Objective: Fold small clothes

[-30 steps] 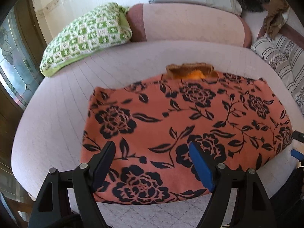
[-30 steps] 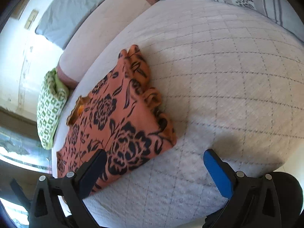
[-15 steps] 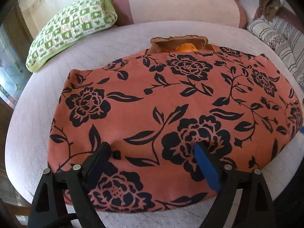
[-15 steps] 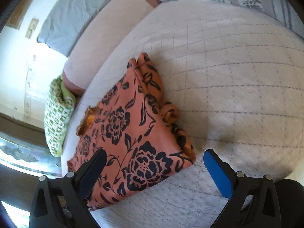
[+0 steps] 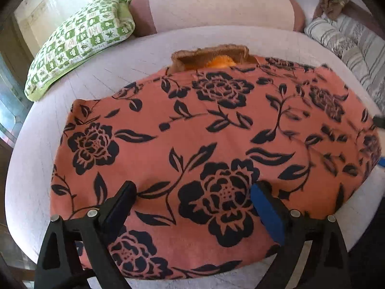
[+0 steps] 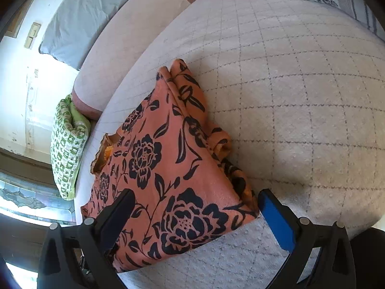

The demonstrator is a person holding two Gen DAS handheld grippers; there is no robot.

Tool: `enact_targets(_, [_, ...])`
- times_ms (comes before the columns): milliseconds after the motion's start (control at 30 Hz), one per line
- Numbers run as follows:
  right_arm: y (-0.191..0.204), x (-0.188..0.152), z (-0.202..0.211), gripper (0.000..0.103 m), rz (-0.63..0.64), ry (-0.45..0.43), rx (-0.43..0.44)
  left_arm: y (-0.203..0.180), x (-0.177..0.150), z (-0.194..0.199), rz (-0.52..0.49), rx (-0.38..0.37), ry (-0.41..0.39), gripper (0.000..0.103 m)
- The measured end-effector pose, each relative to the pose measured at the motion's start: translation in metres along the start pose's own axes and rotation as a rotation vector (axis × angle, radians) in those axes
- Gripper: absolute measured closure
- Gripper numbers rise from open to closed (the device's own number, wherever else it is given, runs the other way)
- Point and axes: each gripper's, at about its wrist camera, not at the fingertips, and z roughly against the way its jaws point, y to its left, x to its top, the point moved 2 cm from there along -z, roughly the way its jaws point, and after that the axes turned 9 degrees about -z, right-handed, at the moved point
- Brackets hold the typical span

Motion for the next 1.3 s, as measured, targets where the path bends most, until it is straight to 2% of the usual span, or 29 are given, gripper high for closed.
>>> enact_targets(100, [0.001,0.000,-0.003,0.000,0.006,-0.002,-0.012,0.002,0.008,0.015,0.017,0.021,-0.088,0.007])
enact_targets(133, [0.002,0.000,-0.004,0.000,0.006,-0.005,-0.014,0.001,0.009,0.010,0.010,0.015,-0.070,0.007])
enact_targets(200, [0.003,0.000,-0.005,0.000,0.007,-0.008,-0.021,-0.005,0.002,-0.018,-0.022,-0.005,0.049,0.004])
enact_targets(233, [0.003,0.000,-0.005,0.005,0.016,-0.010,-0.022,-0.003,-0.001,-0.020,-0.006,0.000,0.003,0.000])
enact_targets(267, [0.005,-0.001,-0.005,0.014,0.030,-0.012,-0.028,-0.003,-0.001,-0.020,-0.004,0.000,0.004,0.000])
enact_targets(333, [0.007,-0.002,-0.007,0.071,0.067,-0.008,-0.070,-0.001,0.001,-0.020,0.006,-0.012,0.019,0.000])
enact_targets(367, [0.006,-0.001,-0.007,0.073,0.063,0.002,-0.068,-0.001,0.002,-0.018,0.005,-0.015,0.024,0.000])
enact_targets(433, [0.007,-0.001,-0.003,0.073,0.062,-0.006,-0.063,0.004,0.005,-0.013,0.012,-0.021,0.024,0.001])
enact_targets(500, [0.011,-0.002,0.002,0.065,0.076,-0.033,-0.052,0.014,0.006,0.000,0.056,-0.024,-0.019,0.002])
enact_targets(533, [0.009,-0.003,0.002,0.032,0.071,-0.038,-0.064,0.017,0.008,0.008,0.079,-0.024,-0.064,0.002])
enact_targets(567, [0.006,-0.004,0.000,0.017,0.055,-0.030,-0.077,0.020,0.009,0.019,0.094,-0.019,-0.118,0.002])
enact_targets(600, [0.002,-0.005,-0.001,0.010,0.026,-0.018,-0.058,0.022,0.010,0.025,0.096,-0.006,-0.152,0.002])
enact_targets(667, [0.001,-0.007,0.003,0.010,0.006,-0.033,-0.033,0.022,0.010,0.021,0.076,0.027,-0.148,0.002])
enact_targets(733, [0.007,-0.006,0.002,0.010,0.025,-0.021,-0.027,0.019,0.003,-0.009,0.053,0.029,-0.014,0.001])
enact_targets(767, [0.010,-0.005,0.000,0.010,0.030,-0.018,-0.033,0.020,-0.001,-0.021,0.068,0.006,0.012,0.001])
enact_targets(800, [0.012,-0.003,-0.002,0.010,0.033,-0.017,-0.039,0.025,-0.002,-0.017,0.098,-0.003,-0.015,0.001])
enact_targets(833, [0.014,-0.001,-0.006,0.014,0.032,-0.014,-0.035,0.026,0.000,-0.011,0.111,-0.009,-0.005,0.002])
enact_targets(867, [0.016,0.000,-0.008,0.023,0.032,-0.017,-0.031,0.028,0.003,-0.001,0.119,-0.011,-0.014,0.002])
enact_targets(900, [0.020,0.001,-0.007,0.053,0.040,-0.030,-0.026,0.029,0.006,0.011,0.117,-0.007,-0.074,0.002])
enact_targets(933, [0.024,0.001,-0.006,0.061,0.063,-0.038,-0.046,0.028,0.009,0.018,0.105,0.008,-0.126,0.002])
enact_targets(967, [0.025,0.001,-0.006,0.061,0.078,-0.040,-0.062,0.028,0.009,0.020,0.085,0.033,-0.150,0.002])
enact_targets(1000, [0.025,0.001,-0.009,0.061,0.081,-0.031,-0.072,0.026,0.008,0.012,0.070,0.039,-0.117,0.002])
enact_targets(1067, [0.017,0.004,-0.013,0.044,0.038,-0.046,-0.094,0.019,-0.003,-0.024,0.039,-0.015,0.021,0.001])
enact_targets(1100, [0.013,0.005,-0.015,0.034,0.019,-0.044,-0.088,0.022,-0.005,-0.022,0.057,-0.011,-0.031,0.000])
enact_targets(1133, [0.013,0.006,-0.017,0.031,0.007,-0.038,-0.064,0.022,-0.004,-0.022,0.056,-0.013,-0.022,0.000])
enact_targets(1200, [0.020,0.006,-0.019,0.029,0.032,-0.039,-0.086,0.025,0.000,-0.022,0.067,-0.017,-0.007,0.000])
enact_targets(1233, [0.026,0.006,-0.023,0.039,0.061,-0.034,-0.099,0.025,0.002,-0.025,0.065,-0.019,-0.006,0.000])
enact_targets(1267, [0.030,0.006,-0.028,0.054,0.082,-0.026,-0.099,0.025,0.004,-0.027,0.063,-0.021,-0.010,0.000])
enact_targets(1300, [0.033,0.007,-0.032,0.079,0.083,-0.013,-0.111,0.025,0.006,-0.027,0.063,-0.024,-0.015,0.000])
